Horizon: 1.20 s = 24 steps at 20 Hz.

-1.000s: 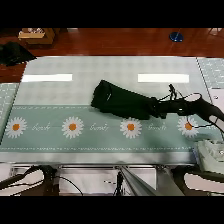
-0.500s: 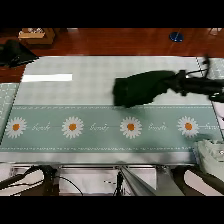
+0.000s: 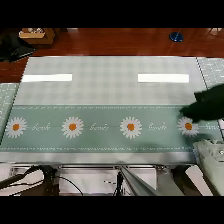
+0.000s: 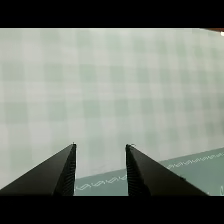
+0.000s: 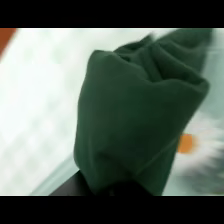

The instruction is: Fold the shirts.

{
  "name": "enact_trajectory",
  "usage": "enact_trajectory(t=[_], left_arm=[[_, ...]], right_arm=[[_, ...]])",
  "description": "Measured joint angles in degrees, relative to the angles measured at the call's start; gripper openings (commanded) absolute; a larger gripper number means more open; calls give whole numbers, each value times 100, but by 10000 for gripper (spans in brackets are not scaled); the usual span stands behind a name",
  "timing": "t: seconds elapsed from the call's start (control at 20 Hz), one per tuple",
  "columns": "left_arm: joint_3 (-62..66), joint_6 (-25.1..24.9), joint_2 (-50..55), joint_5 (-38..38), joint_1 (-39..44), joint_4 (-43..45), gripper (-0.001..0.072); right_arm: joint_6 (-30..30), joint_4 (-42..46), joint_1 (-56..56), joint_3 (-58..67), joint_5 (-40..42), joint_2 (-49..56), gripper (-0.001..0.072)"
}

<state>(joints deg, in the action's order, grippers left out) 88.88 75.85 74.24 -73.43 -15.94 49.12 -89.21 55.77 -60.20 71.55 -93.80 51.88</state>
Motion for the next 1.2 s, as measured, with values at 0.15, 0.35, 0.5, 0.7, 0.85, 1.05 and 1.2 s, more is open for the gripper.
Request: enact_trajectory(t=[0.15, 0.35, 0.5, 0.7, 0.85, 1.05, 1.2], left_arm=[[0, -57, 166, 260, -7, -2, 396], [0, -345, 546, 455, -7, 22, 396], [0, -507, 898, 603, -7, 68, 396], [0, -603, 1346, 824, -7, 96, 396], [-2, -647, 1565, 968, -7, 98, 395], [0, -800, 1672, 1196, -7, 98, 395], [0, -841, 1698, 1281, -7, 101, 395]], right_arm=[[39, 1558, -645, 94, -348, -192, 33], [90, 3167, -929, 9, -494, -278, 33], [111, 4240, -994, -341, -535, -299, 33], [146, 5565, -1027, -1484, -535, -306, 33], [203, 6616, -1038, -2675, -793, -306, 33], [225, 7750, -1075, -3825, -476, -306, 34], [221, 8126, -1327, -4140, -35, -306, 316]])
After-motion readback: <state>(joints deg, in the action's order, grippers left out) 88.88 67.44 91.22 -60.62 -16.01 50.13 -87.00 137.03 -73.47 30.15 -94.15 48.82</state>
